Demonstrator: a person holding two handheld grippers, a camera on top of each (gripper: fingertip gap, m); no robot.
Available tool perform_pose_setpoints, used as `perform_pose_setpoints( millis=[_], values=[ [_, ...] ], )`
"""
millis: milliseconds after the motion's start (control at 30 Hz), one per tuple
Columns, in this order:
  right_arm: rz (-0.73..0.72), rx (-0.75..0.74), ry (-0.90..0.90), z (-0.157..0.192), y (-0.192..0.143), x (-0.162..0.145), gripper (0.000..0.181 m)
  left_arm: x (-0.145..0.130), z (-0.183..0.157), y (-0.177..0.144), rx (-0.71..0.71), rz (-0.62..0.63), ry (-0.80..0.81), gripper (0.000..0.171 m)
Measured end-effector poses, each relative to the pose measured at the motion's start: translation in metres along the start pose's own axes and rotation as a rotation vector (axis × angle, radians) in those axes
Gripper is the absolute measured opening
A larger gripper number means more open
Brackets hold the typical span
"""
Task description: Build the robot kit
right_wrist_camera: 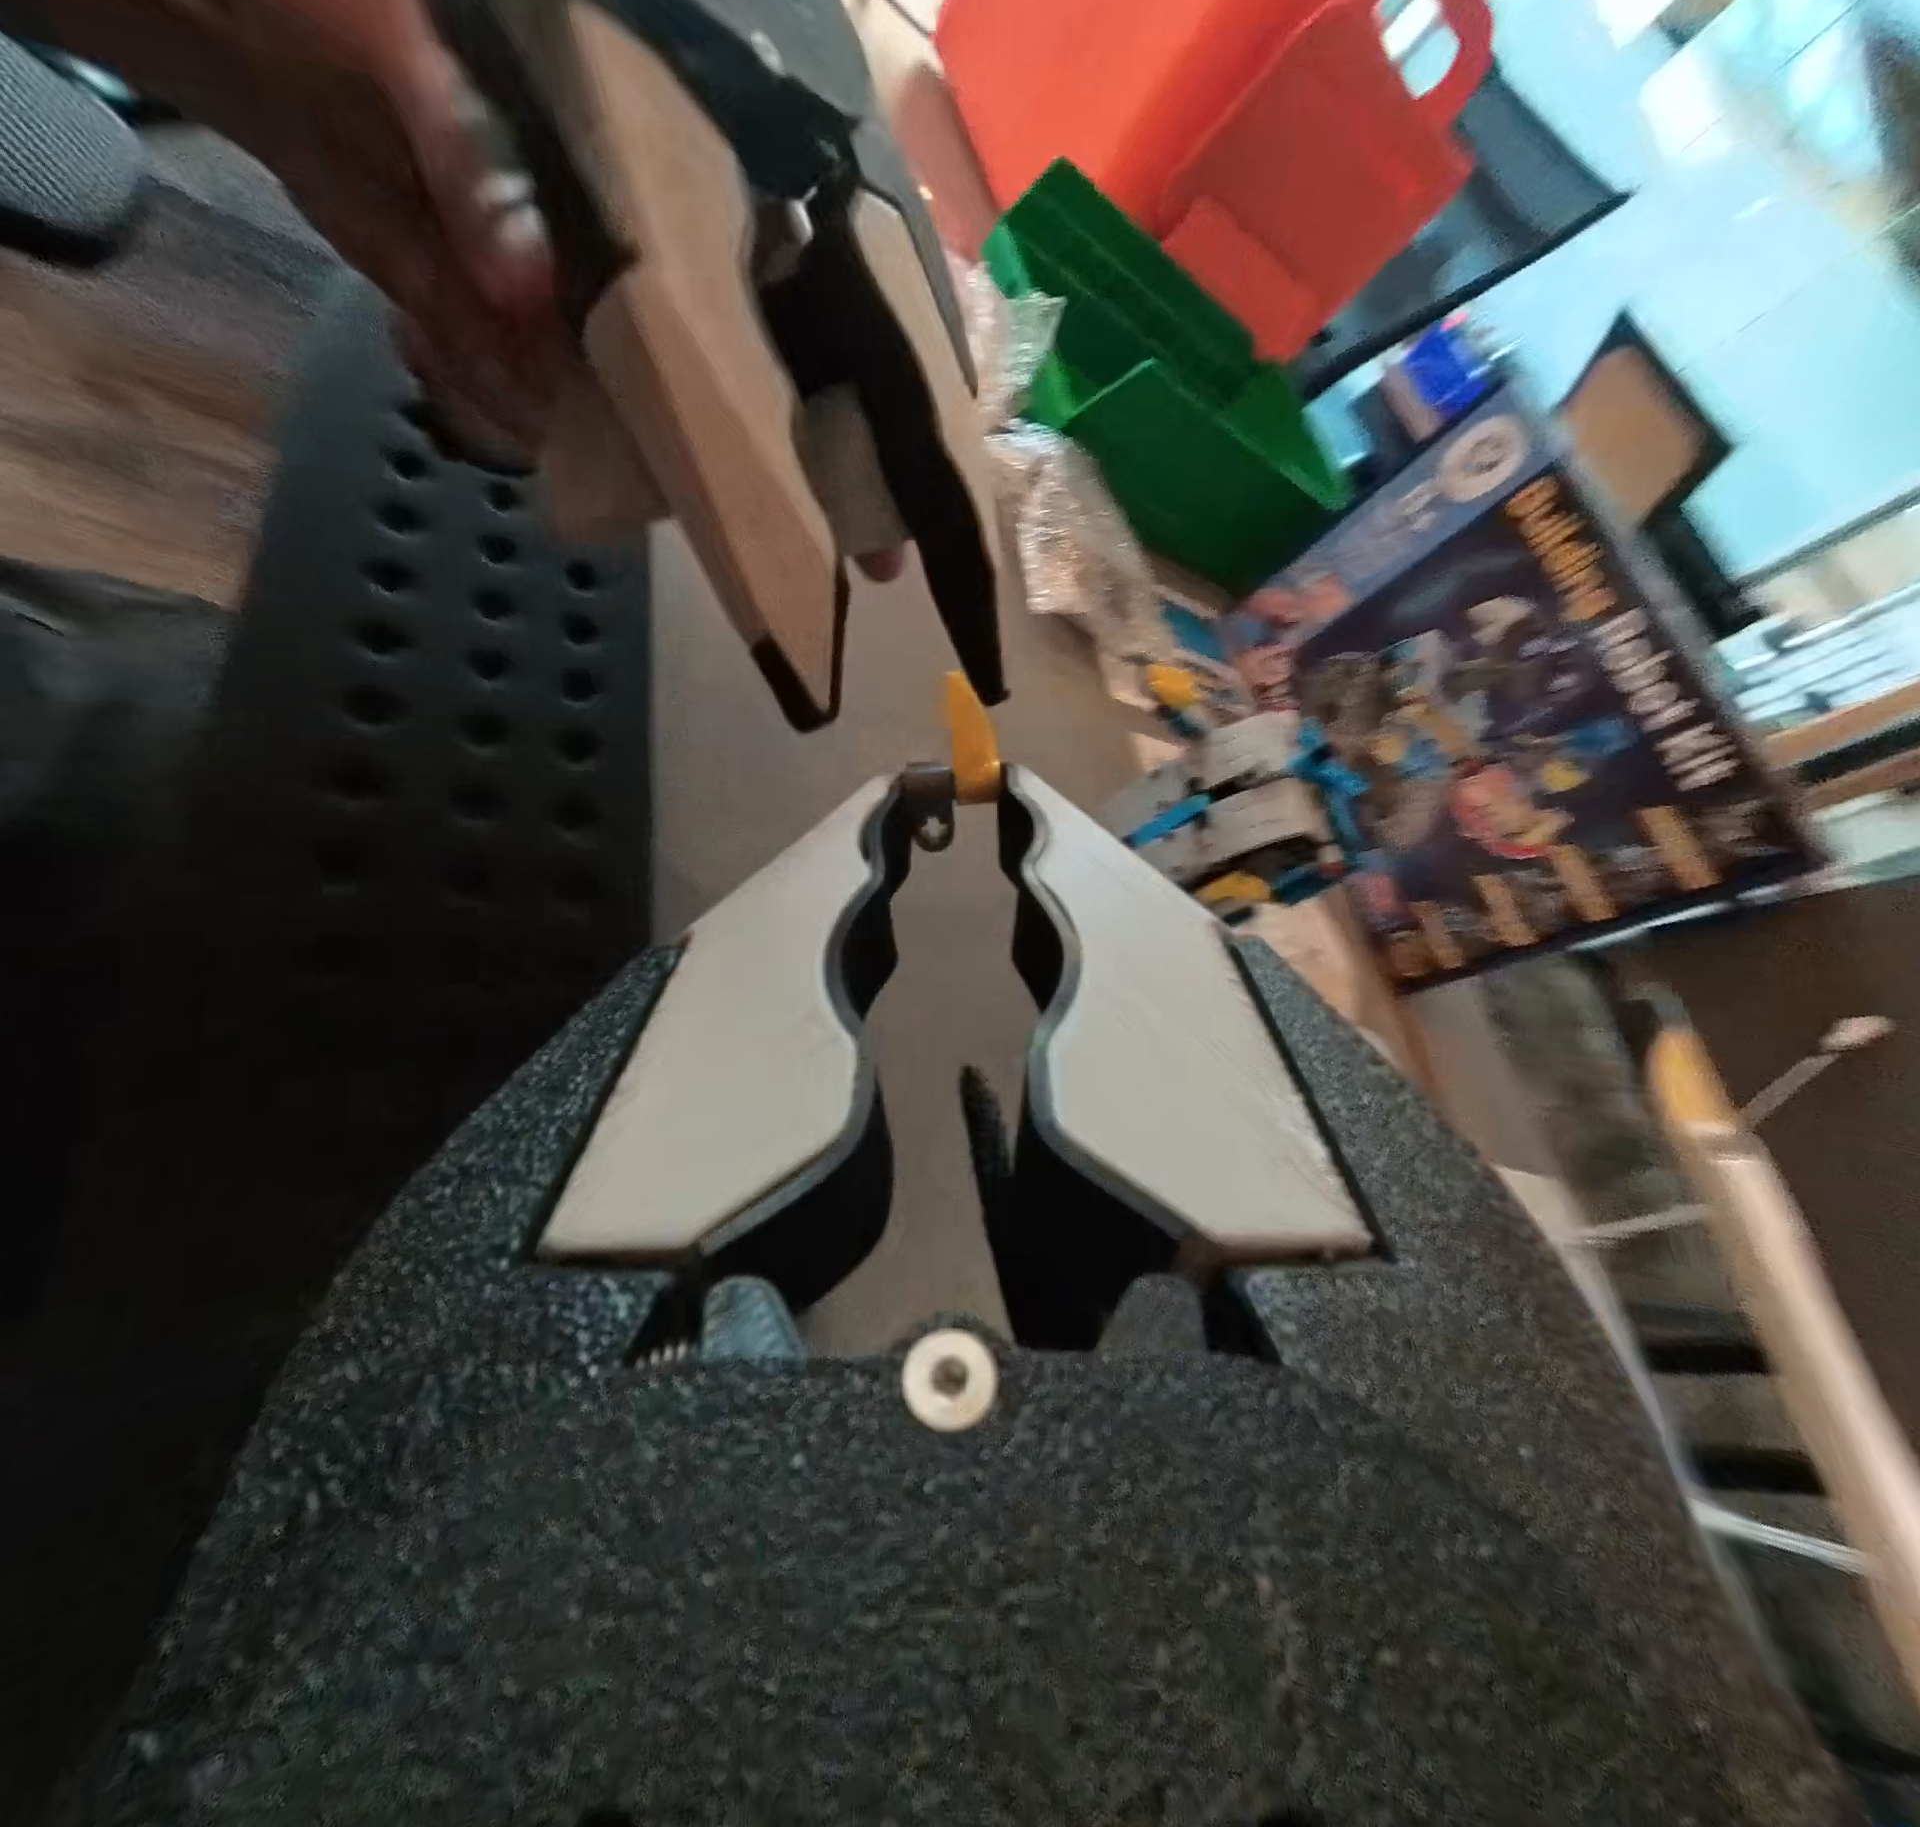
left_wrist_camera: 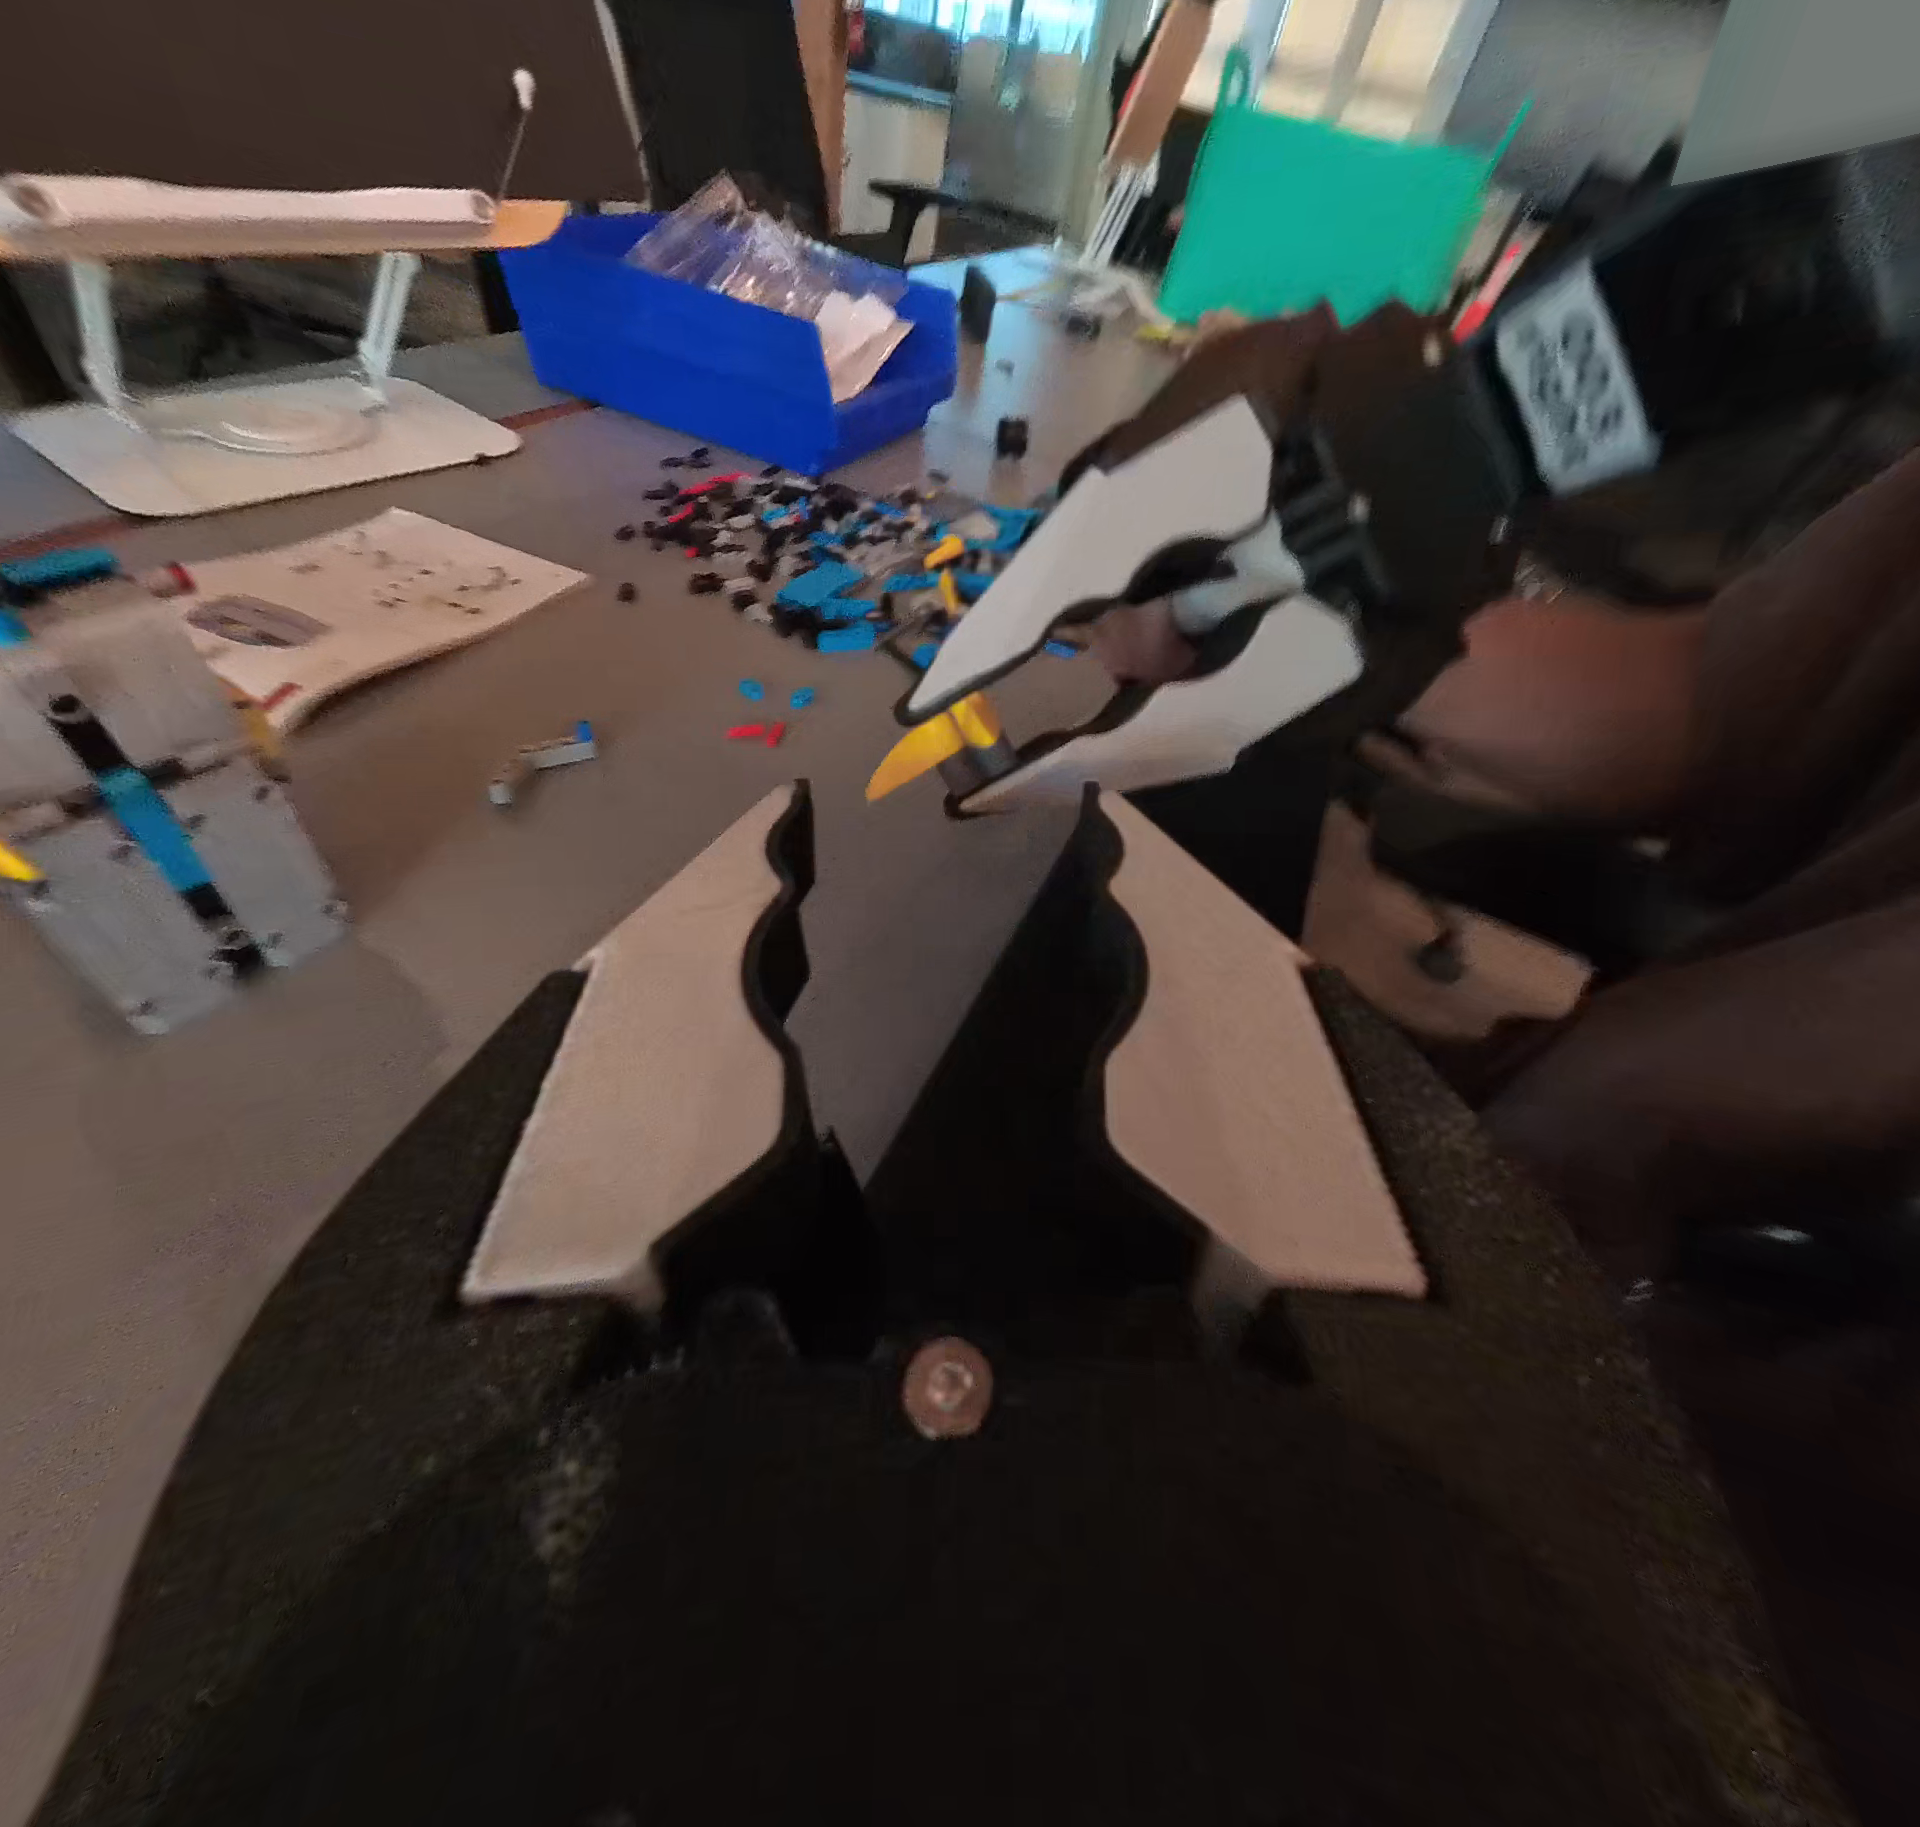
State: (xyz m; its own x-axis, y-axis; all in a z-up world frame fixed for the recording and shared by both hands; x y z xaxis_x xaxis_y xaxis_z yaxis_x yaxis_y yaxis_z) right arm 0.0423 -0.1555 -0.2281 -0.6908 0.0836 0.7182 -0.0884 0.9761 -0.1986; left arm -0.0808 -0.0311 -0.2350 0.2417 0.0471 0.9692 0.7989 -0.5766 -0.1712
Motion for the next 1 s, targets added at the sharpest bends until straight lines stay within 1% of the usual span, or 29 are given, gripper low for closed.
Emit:
perform_pose_setpoints(
  millis=[33,100,233,333,367,500,667,700,767,867,933,1000],
  values=[
    [-0.006,-0.042,-0.072,0.003,-0.001,0.002,0.018,0.0,0.0,0.0,-0.025,-0.03,-0.041,0.054],
    [-0.01,-0.114,-0.196,0.009,-0.001,0.004,0.017,-0.001,-0.001,0.004,-0.046,-0.037,-0.059,0.055],
    [-0.041,-0.166,-0.284,0.016,-0.004,0.008,0.017,0.0,-0.002,0.012,-0.068,-0.038,-0.062,0.048],
    [-0.07,-0.187,-0.307,0.016,-0.008,0.007,0.017,0.0,0.0,0.011,-0.095,-0.058,-0.092,0.039],
    [-0.071,-0.193,-0.315,0.017,-0.008,0.006,0.017,0.0,0.001,0.011,-0.085,-0.064,-0.093,0.031],
    [-0.058,-0.214,-0.374,0.02,-0.009,0.002,0.017,-0.003,0.002,0.013,-0.063,-0.052,-0.083,0.03],
    [-0.023,-0.225,-0.379,0.021,-0.007,-0.001,0.017,-0.006,0.003,0.015,-0.012,-0.059,-0.075,0.026],
    [-0.017,-0.227,-0.378,0.021,-0.006,-0.002,0.017,-0.007,0.003,0.016,0.003,-0.057,-0.069,0.023],
    [0.004,-0.232,-0.384,0.021,-0.005,-0.004,0.017,-0.008,0.001,0.017,0.034,-0.043,-0.042,0.011],
    [0.019,-0.233,-0.381,0.023,-0.004,-0.007,0.017,-0.01,-0.002,0.021,0.073,-0.027,-0.014,0.01],
    [0.026,-0.222,-0.381,0.023,-0.004,-0.01,0.017,-0.013,-0.001,0.023,0.089,-0.013,-0.017,0.014],
    [0.017,-0.212,-0.357,0.024,-0.005,-0.012,0.017,-0.014,0.0,0.022,0.073,-0.008,-0.018,0.017]
  ],
)
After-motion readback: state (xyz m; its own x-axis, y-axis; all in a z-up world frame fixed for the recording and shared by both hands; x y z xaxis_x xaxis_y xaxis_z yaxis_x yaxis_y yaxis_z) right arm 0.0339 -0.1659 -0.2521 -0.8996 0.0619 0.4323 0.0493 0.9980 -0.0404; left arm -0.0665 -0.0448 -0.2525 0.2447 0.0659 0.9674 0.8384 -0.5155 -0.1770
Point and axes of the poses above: each gripper's, where its closed fingertips meet, y out along the fingers, x out of its top, z = x × y across the jaws, the point moved 10 cm from there along -y, back along the fingers, and after that the axes turned 12 degrees about -x, right-handed, at the moved point
